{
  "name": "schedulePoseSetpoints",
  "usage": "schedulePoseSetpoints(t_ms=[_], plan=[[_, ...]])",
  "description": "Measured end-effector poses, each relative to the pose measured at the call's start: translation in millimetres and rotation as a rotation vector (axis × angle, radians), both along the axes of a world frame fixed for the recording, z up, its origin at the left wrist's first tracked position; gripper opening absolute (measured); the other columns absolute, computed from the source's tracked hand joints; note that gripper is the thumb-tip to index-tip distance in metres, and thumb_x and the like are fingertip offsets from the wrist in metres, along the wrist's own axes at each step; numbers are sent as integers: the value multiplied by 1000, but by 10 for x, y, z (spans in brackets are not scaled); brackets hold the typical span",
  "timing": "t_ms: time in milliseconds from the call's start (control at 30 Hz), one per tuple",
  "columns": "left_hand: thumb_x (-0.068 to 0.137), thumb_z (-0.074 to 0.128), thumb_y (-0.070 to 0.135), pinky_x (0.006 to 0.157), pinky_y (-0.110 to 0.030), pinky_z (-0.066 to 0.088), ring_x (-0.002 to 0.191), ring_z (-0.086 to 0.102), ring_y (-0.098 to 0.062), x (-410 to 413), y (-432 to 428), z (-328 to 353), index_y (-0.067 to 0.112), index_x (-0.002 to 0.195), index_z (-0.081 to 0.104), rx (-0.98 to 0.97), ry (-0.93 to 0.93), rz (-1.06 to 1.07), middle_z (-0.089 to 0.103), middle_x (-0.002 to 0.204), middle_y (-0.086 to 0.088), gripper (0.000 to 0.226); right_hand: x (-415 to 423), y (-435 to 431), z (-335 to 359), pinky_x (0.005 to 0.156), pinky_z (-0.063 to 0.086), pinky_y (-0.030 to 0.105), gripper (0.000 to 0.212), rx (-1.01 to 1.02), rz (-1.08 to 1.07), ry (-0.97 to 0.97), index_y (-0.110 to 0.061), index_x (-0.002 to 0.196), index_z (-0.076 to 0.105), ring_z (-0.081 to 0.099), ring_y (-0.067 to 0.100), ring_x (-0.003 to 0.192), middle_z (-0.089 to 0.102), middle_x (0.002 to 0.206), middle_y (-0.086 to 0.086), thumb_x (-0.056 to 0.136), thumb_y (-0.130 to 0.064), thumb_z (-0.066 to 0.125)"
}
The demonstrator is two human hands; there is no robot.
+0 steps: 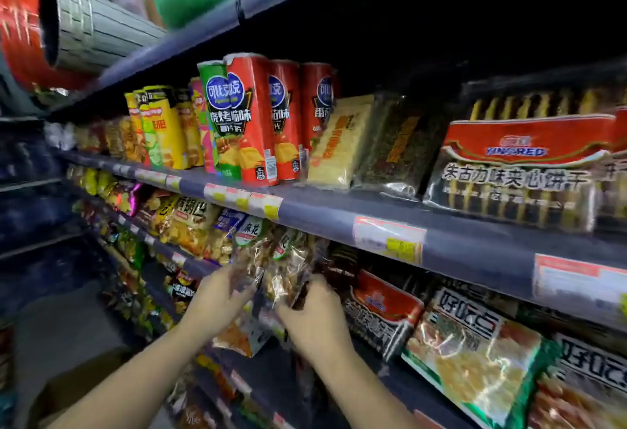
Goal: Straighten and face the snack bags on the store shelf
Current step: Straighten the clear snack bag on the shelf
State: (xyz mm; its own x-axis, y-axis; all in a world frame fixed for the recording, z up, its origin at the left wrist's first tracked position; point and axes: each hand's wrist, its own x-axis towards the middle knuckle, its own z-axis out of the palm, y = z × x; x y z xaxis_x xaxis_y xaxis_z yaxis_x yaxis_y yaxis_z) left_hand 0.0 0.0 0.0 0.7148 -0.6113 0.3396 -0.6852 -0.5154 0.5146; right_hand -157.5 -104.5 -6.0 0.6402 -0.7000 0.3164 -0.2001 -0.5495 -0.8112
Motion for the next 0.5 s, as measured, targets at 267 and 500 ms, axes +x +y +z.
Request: schedulePoseSetpoints(t_ms=[267, 500], plan=[[88, 67, 40, 97, -35, 52, 110, 64, -21, 615, -376, -61, 20, 124, 68, 6, 5, -120, 60, 122, -4, 42, 495, -76, -54, 77, 55, 37, 42, -101, -171, 40, -11, 101, 64, 72, 32, 95, 75, 101, 11, 87, -50, 65], [87, 72, 36, 79, -30, 45, 91, 56, -18, 850, -444, -202, 20, 113, 75, -149, -47, -271, 48, 99, -2, 31, 759, -47, 34, 76, 56, 39, 57, -154, -405, 113, -6, 105, 57, 73, 38, 97, 76, 102, 16, 83, -57, 71]])
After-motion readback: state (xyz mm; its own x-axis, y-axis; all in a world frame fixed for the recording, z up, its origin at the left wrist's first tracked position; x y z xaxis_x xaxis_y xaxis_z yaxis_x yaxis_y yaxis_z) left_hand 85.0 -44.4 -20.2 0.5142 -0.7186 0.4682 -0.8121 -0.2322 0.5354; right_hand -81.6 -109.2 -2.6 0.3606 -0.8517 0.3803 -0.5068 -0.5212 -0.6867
